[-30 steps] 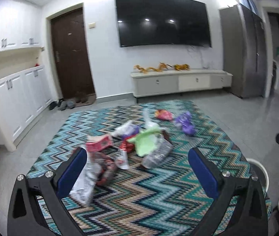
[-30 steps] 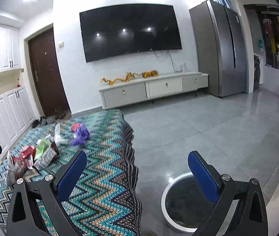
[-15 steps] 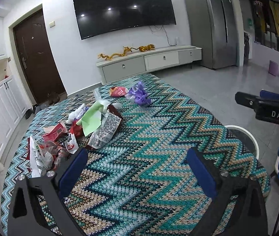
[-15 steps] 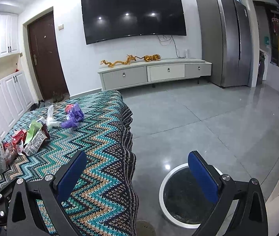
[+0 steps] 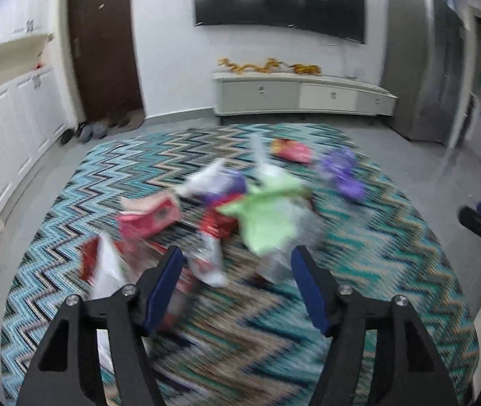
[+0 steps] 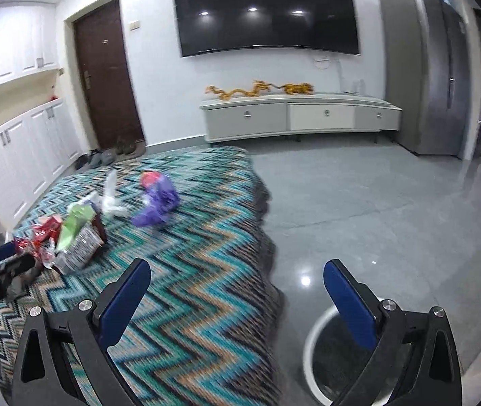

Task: Collect trash
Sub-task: 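Grasp the purple plastic bag with the right tool while the left tool grasps the red chip bag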

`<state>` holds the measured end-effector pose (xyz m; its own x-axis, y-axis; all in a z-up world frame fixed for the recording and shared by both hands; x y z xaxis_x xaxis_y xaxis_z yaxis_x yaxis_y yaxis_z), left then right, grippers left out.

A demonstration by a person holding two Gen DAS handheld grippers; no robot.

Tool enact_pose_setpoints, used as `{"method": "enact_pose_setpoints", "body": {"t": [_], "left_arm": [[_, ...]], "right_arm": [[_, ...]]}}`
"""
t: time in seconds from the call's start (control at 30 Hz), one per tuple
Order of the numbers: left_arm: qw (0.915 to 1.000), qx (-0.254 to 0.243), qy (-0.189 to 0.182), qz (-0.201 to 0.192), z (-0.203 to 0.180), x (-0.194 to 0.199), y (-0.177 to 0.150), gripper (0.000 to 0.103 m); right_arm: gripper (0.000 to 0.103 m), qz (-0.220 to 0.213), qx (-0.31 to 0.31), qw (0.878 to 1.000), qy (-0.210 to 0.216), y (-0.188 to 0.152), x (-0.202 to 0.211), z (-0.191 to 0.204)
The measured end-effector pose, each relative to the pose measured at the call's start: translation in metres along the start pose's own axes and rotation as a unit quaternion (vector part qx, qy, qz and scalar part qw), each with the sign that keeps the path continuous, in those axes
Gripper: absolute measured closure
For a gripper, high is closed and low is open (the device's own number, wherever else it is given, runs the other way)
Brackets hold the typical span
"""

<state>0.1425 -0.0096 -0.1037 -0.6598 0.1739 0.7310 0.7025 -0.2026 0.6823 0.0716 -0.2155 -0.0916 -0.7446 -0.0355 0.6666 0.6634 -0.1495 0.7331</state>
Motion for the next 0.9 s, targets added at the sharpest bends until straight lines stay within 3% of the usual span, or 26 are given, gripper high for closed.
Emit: {"method": "enact_pose_setpoints", "body": {"t": [0.17, 0.4, 0.57, 0.67, 0.8, 0.9], "left_arm": [[0.9990, -0.004, 0.004, 0.045, 0.025, -0.033, 0.017, 0.047], [0.9947, -0.032, -0.009, 0.097, 0.017, -0.071, 0.017, 0.052], [0.9920, -0.043, -0.007, 0.119, 0.016, -0.088, 0.011, 0.056], [0.9907, -0.044, -0.009, 0.129, 0.016, -0.095, 0.008, 0.066], [0.9907, -0.041, -0.017, 0.129, 0.014, -0.096, 0.007, 0.080], [0.9918, -0.031, -0.014, 0.123, 0.018, -0.091, 0.006, 0.081]], "right_arm": [[0.010, 0.018, 0.019, 0.999, 0.041, 0.029, -0.040, 0.026], [0.013, 0.056, 0.023, 0.994, 0.093, 0.053, -0.098, 0.053], [0.018, 0.083, 0.029, 0.991, 0.104, 0.060, -0.136, 0.071], [0.030, 0.102, 0.028, 0.989, 0.103, 0.060, -0.154, 0.075], [0.059, 0.125, 0.016, 0.986, 0.109, 0.055, -0.168, 0.074], [0.064, 0.119, 0.009, 0.985, 0.122, 0.053, -0.163, 0.073]]}}
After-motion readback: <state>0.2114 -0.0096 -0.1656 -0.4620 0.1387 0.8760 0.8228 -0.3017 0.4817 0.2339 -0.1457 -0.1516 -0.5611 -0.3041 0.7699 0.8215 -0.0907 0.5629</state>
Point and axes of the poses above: each gripper's, at about its wrist camera, not at the fingertips, and x roughly against the way its jaws point, z to its left, y to its top, the point moved 8 cm from there along -x, roughly the way its jaws point, and after that the axes turned 4 degrees about z, right-handed, at the moved point
